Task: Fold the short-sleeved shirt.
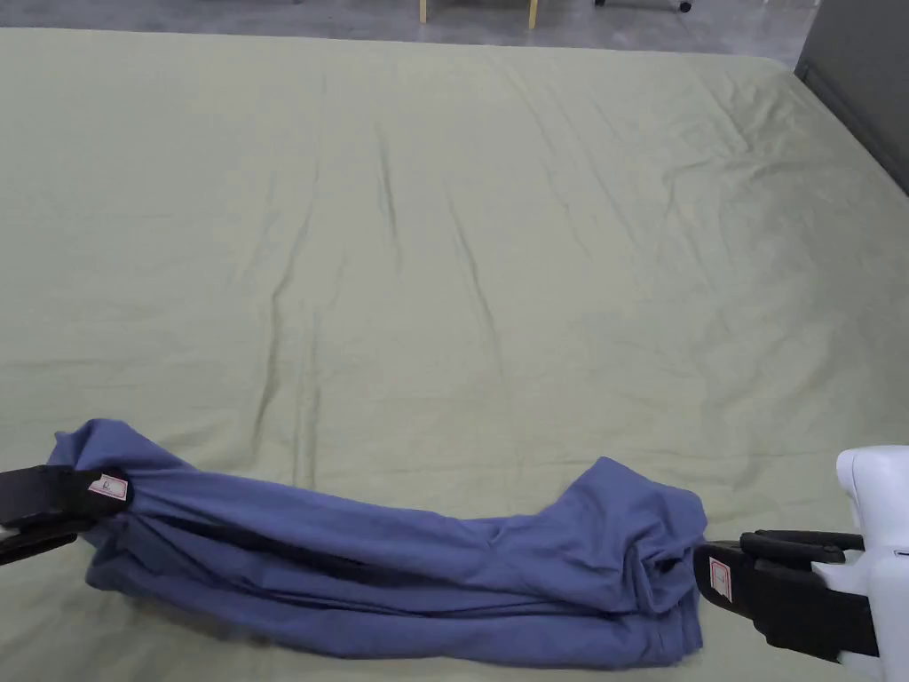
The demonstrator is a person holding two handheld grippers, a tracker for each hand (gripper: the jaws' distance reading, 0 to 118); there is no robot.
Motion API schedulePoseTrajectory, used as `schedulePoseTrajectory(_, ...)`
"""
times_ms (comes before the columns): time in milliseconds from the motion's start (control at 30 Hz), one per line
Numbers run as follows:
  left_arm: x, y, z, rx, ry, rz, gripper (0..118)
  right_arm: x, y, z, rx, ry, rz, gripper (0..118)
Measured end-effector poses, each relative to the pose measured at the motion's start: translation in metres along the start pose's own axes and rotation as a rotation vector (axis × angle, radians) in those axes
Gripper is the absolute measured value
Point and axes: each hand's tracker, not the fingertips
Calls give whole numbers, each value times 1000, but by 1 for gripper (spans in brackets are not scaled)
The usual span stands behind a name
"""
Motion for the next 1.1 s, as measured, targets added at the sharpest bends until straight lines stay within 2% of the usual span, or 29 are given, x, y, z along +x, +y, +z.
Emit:
schedulePoseTrajectory(167, 67, -11, -6, -34, -56, -22, 9, -7, 4, 3, 1, -17, 29, 3)
schedulePoseTrajectory(367, 139, -57, -77, -175, -93, -132, 9, -15, -4, 27, 0, 22, 58, 3)
schedulePoseTrajectory(500, 160, -97, -141, -293, -105, -132, 9, -11, -18, 43, 22, -83, 110, 3)
schedulePoseTrajectory(633, 166, -126, -194, -352, -49, -143, 9, 1, -32, 46, 30, -99, 53, 3)
schedulePoseTrajectory(733, 176, -146, -215, -362, -6, -138, 9, 2, -38, 43, 35, -87, 35, 3)
schedulePoseTrajectory(900, 184, -161, -237, -339, 45, -219, 10, -3, -38, 28, 21, -44, 29, 3)
schedulePoseTrajectory(933, 182, -162, -237, -326, 17, -241, 21, -5, -35, 24, 16, -41, 28, 3)
schedulePoseTrajectory(967, 184, -167, -229, -324, -76, -211, 39, -6, -35, 21, 13, -35, 26, 3)
schedulePoseTrajectory(1000, 183, -166, -224, -334, -140, -134, 60, -7, -35, 19, 9, -24, 25, 3)
schedulePoseTrajectory(1033, 182, -162, -216, -354, -180, -89, 88, -8, -35, 17, 6, -19, 25, 3)
schedulePoseTrajectory(1067, 181, -157, -203, -374, -189, -36, 103, -9, -33, 14, 5, -14, 26, 3)
schedulePoseTrajectory(1100, 181, -147, -184, -336, -228, -19, 112, -9, -32, 13, 2, -8, 27, 3)
